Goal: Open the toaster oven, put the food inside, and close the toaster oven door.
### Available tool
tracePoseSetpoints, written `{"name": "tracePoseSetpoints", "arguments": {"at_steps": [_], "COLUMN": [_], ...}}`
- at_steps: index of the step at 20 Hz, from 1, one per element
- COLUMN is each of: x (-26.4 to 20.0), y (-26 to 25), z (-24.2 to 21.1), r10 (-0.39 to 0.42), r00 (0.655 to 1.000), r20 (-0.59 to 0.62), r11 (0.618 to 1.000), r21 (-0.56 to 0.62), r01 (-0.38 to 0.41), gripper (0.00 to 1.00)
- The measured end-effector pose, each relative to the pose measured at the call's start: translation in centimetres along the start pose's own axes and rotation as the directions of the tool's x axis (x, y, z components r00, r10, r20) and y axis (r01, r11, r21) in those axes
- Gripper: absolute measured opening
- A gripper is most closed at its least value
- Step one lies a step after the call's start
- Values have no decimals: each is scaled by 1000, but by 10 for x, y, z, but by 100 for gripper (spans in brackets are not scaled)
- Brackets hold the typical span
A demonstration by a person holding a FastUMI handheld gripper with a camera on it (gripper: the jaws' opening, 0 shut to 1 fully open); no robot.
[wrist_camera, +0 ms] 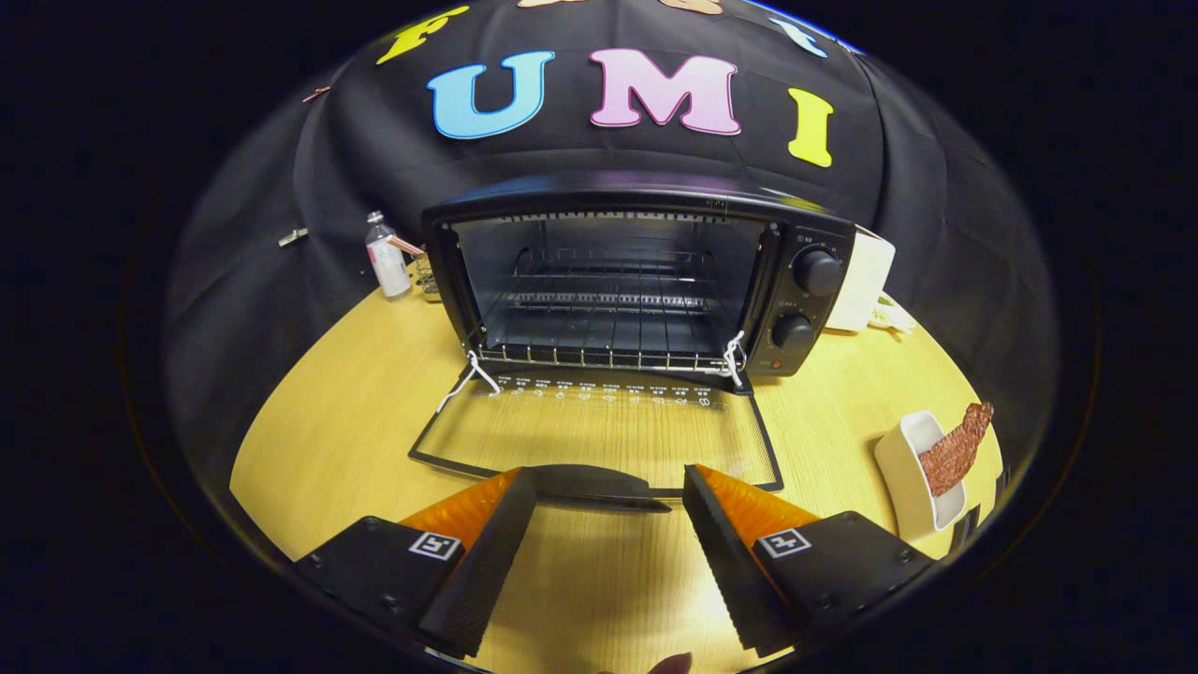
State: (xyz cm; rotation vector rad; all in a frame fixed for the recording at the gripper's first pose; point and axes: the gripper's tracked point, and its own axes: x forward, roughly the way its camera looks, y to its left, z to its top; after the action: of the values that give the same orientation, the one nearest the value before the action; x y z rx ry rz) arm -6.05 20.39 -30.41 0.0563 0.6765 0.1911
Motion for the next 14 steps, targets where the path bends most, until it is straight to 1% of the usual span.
{"name": "tracePoseSetpoints", "arguments": {"at_steps": [5,7,9,12,14], "x": [-38,-58,-77,-96,-103], "y": [-21,-46,-78,-128,-159], "z": [48,66,76,77,71], "r10": [76,86,80,66,87], "r00": [992,986,983,984,989], "r20": [103,144,168,166,121], "r11": [997,996,995,997,996], "r21": [-6,-35,-65,-59,-40], "r01": [-76,-82,-70,-57,-82], "gripper": [99,99,98,99,98]}}
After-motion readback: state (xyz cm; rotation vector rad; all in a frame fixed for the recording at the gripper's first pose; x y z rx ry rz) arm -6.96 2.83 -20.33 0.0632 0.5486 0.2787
